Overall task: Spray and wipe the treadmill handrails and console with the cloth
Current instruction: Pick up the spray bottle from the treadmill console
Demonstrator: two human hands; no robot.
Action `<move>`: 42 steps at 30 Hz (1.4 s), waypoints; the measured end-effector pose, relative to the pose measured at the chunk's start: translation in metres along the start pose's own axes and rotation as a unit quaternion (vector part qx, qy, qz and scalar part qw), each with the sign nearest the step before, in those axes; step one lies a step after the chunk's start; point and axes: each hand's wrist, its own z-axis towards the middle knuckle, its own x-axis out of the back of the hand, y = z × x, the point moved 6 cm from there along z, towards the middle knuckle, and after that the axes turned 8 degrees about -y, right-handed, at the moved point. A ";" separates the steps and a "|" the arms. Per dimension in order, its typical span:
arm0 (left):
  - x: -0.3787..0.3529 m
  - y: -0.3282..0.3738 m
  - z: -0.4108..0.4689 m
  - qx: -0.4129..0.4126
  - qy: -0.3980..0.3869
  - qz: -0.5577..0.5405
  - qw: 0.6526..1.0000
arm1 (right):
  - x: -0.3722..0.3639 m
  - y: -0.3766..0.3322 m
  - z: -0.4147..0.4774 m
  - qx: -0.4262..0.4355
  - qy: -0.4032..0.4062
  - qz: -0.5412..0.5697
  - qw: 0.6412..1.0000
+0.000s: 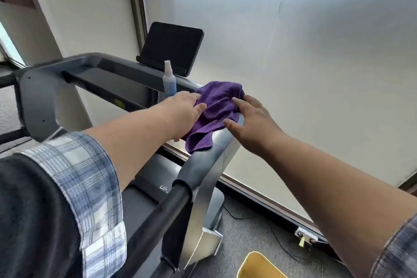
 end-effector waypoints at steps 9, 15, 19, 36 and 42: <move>-0.043 -0.041 0.093 0.031 -0.058 0.103 0.993 | -0.005 0.021 0.077 -0.061 0.029 0.026 0.997; -0.036 -0.057 0.101 0.096 -0.025 -0.065 0.993 | -0.010 0.043 0.112 -0.114 0.023 0.070 0.991; -0.041 -0.046 0.096 0.094 -0.040 -0.094 0.990 | -0.016 0.045 0.115 -0.104 0.013 0.075 0.992; 0.032 0.011 -0.002 0.105 0.069 -0.106 0.986 | 0.057 -0.018 0.046 0.141 0.084 0.318 0.934; 0.058 0.038 -0.068 0.154 0.253 -0.060 0.953 | 0.081 -0.009 0.011 0.159 0.061 0.329 0.929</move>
